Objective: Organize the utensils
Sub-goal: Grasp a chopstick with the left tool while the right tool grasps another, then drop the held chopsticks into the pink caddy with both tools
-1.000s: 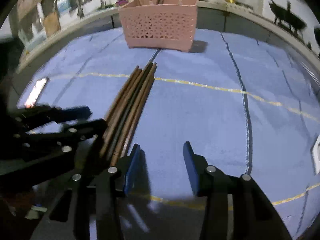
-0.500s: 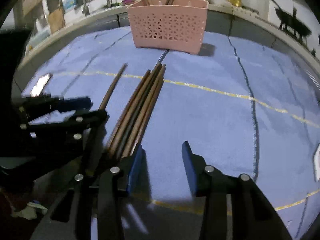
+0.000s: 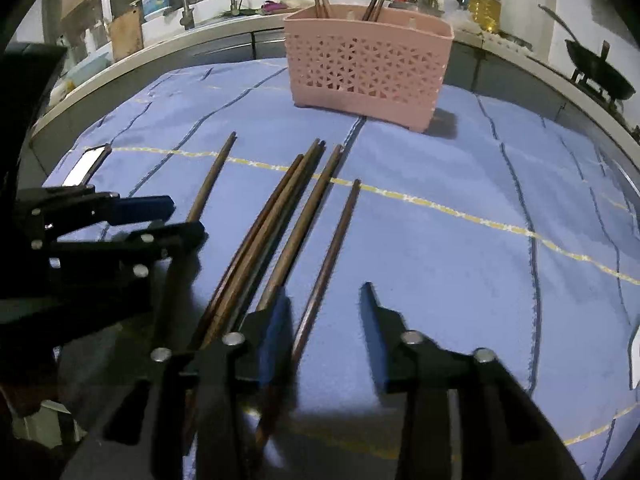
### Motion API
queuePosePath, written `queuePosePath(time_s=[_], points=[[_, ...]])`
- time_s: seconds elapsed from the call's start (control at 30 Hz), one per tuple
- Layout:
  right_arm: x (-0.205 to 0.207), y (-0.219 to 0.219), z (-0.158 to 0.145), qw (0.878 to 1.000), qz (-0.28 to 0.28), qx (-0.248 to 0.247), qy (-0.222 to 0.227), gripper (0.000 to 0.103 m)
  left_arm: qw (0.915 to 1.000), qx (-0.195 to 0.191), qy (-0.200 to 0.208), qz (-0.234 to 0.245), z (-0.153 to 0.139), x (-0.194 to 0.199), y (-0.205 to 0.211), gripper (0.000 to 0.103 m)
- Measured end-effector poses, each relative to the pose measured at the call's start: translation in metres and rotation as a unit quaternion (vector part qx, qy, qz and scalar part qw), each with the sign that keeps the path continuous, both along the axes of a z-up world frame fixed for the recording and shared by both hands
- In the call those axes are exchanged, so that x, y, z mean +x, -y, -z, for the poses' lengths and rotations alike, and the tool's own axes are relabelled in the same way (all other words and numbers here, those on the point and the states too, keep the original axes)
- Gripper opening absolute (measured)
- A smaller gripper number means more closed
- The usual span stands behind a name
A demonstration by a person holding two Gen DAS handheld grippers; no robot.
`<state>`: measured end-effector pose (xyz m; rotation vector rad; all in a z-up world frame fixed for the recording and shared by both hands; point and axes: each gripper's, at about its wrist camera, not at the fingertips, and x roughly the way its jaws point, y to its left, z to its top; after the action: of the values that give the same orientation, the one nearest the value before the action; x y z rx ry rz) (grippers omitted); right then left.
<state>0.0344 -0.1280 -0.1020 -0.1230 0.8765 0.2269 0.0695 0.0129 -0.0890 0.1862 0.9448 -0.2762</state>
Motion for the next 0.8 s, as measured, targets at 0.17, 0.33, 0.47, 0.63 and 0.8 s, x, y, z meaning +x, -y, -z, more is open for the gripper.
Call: queuePosePath(time_s=[0.17,0.33,0.47,0.63,0.8], points=[[0.010,0.032,-0.003,0.999,0.029,0.019,-0.021,0.005,0.9999,-0.004,0.009,0.004,-0.001,0.022,0.006,0.037],[0.025,0.050,-0.047,0.995,0.023,0.093,-0.004,0.005,0.9992,-0.033,0.002,0.021,-0.010,0.054,0.008,0.005],[0.034,0.052,-0.096,0.989,0.000,0.134,0.057,0.005,0.9959,-0.066,0.056,0.027,-0.056,0.057,-0.001,0.005],[0.057,0.048,-0.150,0.978,-0.020,0.161,0.132,0.005,0.9860,-0.116,0.117,0.028,-0.124,0.065,-0.022,0.005],[0.091,0.050,-0.201,0.964,-0.025,0.192,0.183,0.005,0.9749,-0.150,0.161,0.033,-0.187,0.088,-0.028,0.005]])
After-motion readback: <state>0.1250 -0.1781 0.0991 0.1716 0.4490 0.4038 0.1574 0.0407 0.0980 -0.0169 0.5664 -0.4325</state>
